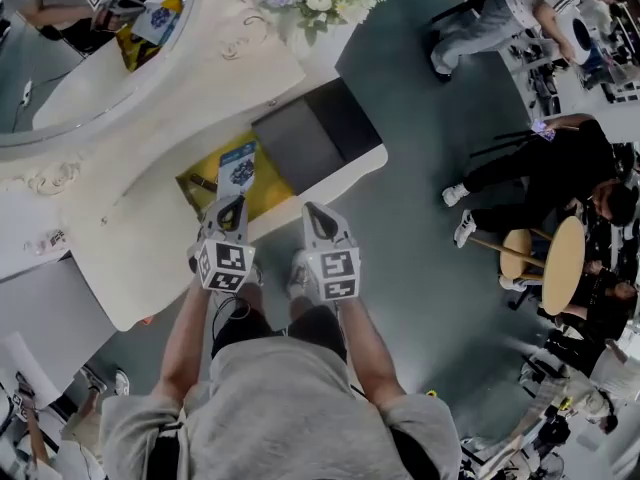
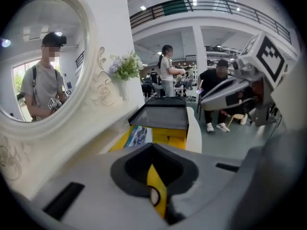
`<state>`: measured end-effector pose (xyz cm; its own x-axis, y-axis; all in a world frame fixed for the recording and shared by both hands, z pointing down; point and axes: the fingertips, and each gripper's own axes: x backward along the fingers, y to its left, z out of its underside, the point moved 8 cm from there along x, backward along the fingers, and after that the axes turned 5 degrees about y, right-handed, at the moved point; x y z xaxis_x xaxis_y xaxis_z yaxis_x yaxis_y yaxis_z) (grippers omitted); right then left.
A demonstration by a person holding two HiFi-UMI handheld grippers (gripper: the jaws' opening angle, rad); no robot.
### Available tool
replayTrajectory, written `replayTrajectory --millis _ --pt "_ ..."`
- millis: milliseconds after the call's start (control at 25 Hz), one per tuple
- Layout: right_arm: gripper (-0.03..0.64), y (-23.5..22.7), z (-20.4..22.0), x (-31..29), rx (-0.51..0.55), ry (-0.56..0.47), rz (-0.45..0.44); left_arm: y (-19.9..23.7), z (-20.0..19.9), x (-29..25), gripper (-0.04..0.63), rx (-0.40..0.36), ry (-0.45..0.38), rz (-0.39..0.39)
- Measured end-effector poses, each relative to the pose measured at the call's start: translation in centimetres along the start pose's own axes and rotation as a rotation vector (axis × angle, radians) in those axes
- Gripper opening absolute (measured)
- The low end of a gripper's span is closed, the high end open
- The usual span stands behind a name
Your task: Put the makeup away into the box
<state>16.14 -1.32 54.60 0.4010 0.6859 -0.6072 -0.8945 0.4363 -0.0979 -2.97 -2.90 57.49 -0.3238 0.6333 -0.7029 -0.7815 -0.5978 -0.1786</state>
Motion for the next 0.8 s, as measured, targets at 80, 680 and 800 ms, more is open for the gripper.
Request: replayTrajectory --millis 80,680,800 --pt "0.015 -0.2 0.6 0.1 -0.002 0.007 -0.001 -0.6 0.3 -0.4 0.003 0.006 0.009 0.011" --pt "0.015 -2.8 3.3 2.4 -0.017 0.015 0.024 -2.6 -0.3 -1.5 0.143 0.1 -0.005 -0.002" --pt "0.015 -3.4 3.1 3.2 -0.01 0.002 0.031 -3.1 -1.0 -1.0 0.143 0.104 -0.019 -0.017"
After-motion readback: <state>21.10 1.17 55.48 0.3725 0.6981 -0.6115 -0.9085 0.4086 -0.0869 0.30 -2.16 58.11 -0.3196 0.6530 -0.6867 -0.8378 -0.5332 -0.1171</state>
